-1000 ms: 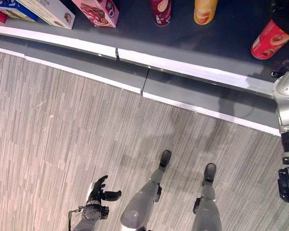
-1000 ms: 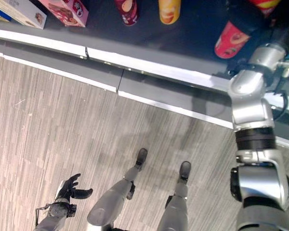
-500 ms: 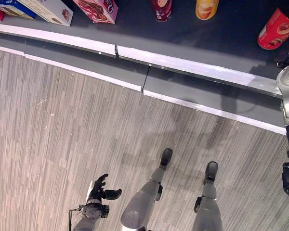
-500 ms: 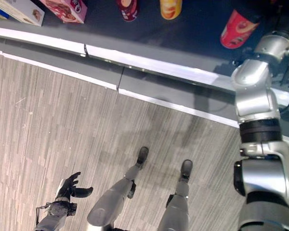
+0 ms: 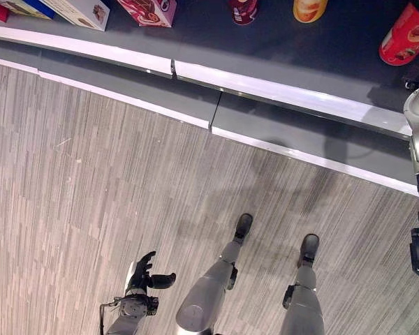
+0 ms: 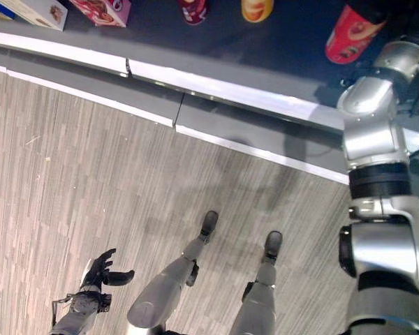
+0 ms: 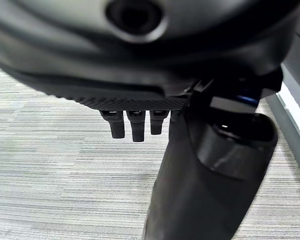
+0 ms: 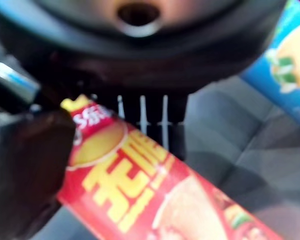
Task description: Put the goods on the table back onto the shelves and tidy them up.
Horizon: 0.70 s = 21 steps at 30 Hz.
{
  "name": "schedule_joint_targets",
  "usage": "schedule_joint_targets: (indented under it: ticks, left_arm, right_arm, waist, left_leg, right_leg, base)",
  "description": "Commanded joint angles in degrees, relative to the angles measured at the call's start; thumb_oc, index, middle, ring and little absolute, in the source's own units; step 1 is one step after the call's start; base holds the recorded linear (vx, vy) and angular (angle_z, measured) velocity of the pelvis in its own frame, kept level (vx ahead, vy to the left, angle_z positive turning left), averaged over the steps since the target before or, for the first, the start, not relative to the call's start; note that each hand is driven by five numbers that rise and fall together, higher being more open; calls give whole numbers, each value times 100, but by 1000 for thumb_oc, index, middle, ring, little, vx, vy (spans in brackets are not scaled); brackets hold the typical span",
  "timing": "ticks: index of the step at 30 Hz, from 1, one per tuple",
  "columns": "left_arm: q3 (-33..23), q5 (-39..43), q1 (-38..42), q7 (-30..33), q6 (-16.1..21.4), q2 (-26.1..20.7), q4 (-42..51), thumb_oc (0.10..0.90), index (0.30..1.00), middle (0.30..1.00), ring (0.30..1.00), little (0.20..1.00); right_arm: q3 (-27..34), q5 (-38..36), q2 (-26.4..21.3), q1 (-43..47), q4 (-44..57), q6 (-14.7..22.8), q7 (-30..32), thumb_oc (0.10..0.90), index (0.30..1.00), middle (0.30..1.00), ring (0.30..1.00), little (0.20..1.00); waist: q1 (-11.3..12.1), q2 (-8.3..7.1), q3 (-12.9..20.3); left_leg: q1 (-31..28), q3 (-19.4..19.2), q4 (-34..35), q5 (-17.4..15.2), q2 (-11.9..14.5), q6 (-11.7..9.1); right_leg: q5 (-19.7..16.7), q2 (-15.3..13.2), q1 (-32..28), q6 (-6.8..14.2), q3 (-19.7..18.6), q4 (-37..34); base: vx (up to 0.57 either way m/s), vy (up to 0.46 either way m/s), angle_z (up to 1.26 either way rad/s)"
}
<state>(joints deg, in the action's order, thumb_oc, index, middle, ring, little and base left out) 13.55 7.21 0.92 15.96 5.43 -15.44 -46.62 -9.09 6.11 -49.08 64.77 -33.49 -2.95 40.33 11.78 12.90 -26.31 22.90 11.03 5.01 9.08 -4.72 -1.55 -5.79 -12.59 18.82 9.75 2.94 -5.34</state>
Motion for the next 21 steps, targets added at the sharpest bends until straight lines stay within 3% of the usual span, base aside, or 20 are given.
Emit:
schedule_joint_targets:
  ticks: [1, 3, 4, 5, 14, 21]
  left_arm:
    - [196, 95, -269, 368, 57, -427, -207, 800, 900, 900, 900, 900]
    - [192, 106, -263, 377, 60, -431, -217, 800, 900, 900, 900, 900]
    - [189, 100, -247, 392, 57, -432, -238, 800, 900, 900, 900, 900]
    - [191, 98, -242, 396, 58, -435, -235, 800, 900, 900, 900, 900]
    - [230, 62, -183, 451, 18, -387, -306, 800, 900, 900, 900, 900]
    - [202, 66, -134, 498, -78, -282, -356, 800, 900, 900, 900, 900]
  right_arm:
    - [-508, 76, -801, 657, 159, 342, 333, 400, 300, 300, 300, 300]
    - [-527, 18, -766, 664, 123, 357, 347, 400, 300, 300, 300, 300]
    - [-519, -14, -734, 662, 92, 356, 356, 671, 707, 707, 707, 707]
    - [-516, -13, -727, 657, 107, 358, 360, 800, 900, 900, 900, 900]
    - [-279, -92, -503, 440, 253, 371, 549, 800, 900, 900, 900, 900]
    - [388, -158, 8, -313, 863, 434, 701, 800, 900, 900, 900, 900]
  waist:
    - [88, -178, 556]
    - [93, -163, 563]
    - [95, -161, 572]
    - [94, -161, 573]
    - [38, -196, 585]
    - [-49, -247, 620]
  left_leg:
    - [204, -67, -52, -400, 150, -375]
    - [188, -68, -49, -401, 144, -377]
    - [182, -73, -47, -402, 140, -378]
    - [181, -71, -45, -401, 142, -378]
    - [99, -79, -53, -445, 158, -360]
    - [-38, -148, -66, -493, 176, -342]
  right_leg:
    - [-105, -455, 195, 325, -277, 69]
    - [-111, -452, 195, 329, -276, 71]
    - [-108, -452, 191, 331, -274, 72]
    - [-105, -450, 189, 332, -272, 72]
    - [-72, -444, 140, 328, -283, 84]
    - [-48, -420, 31, 316, -294, 76]
  base:
    - [0, 0, 0]
    - [0, 0, 0]
    - [0, 0, 0]
    - [0, 0, 0]
    - [0, 0, 0]
    - [-25, 3, 0]
